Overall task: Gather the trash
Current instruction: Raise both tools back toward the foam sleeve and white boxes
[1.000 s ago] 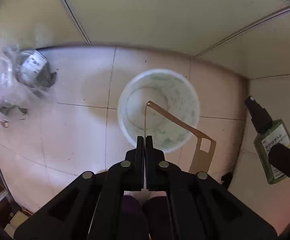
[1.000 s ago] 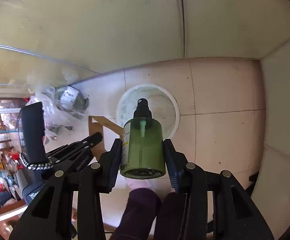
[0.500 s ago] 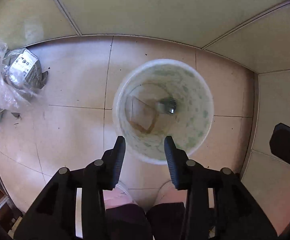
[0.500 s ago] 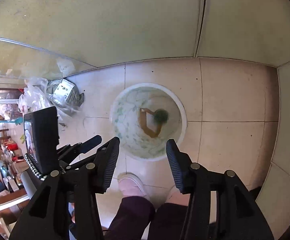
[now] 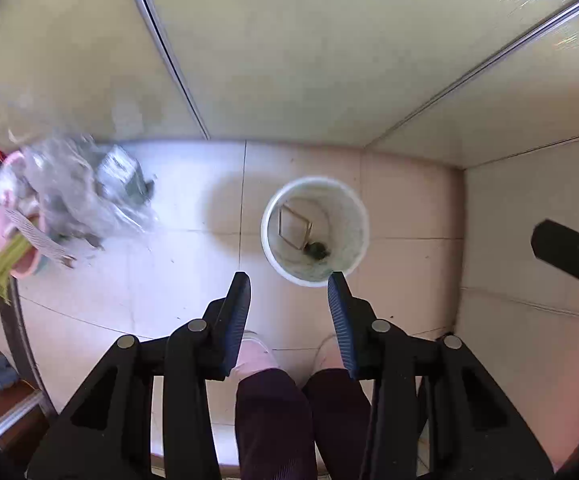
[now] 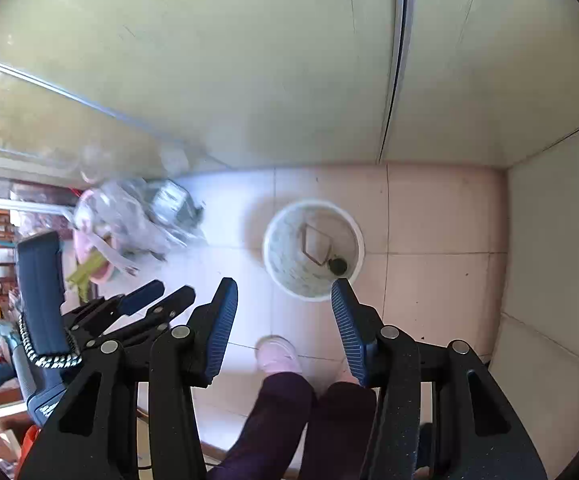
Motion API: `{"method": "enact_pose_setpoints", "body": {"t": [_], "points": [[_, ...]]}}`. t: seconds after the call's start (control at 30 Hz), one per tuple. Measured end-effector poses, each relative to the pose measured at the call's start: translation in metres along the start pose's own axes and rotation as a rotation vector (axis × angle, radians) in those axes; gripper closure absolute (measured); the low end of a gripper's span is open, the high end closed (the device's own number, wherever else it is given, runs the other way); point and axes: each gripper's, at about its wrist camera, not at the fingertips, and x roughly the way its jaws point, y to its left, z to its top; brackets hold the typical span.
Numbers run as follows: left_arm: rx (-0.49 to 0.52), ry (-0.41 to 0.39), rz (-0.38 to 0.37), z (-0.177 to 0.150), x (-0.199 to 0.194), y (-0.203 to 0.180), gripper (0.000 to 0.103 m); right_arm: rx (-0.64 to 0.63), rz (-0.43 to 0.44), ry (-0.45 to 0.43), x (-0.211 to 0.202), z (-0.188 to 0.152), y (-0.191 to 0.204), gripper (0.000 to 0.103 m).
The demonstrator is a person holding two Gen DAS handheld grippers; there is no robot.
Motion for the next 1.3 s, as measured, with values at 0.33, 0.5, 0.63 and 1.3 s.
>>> {"method": "enact_pose_setpoints", "body": {"t": [0.33, 0.5, 0.63, 1.3], "points": [[0.044, -0.207, -0.027, 0.012, -0.211, -0.014, 0.064, 0.034, 0.024, -0.234, -0.181, 0.002, 0.053, 0.058], [0.081, -0.306, -0.045, 0.017, -0.295, -0.016, 0.064, 0.043, 0.025, -0.354, -0.256, -0.005, 0.072, 0.057], [0.114, -0.392, -0.072, 0.022, -0.347, -0.020, 0.061, 0.034, -0.020, -0.445, -0.291, -0.007, 0.096, 0.055], [0.245, -0.570, -0.055, 0.102, -0.437, -0.086, 0.056, 0.040, -0.003, -0.653, -0.376, 0.052, 0.080, 0.051]]}}
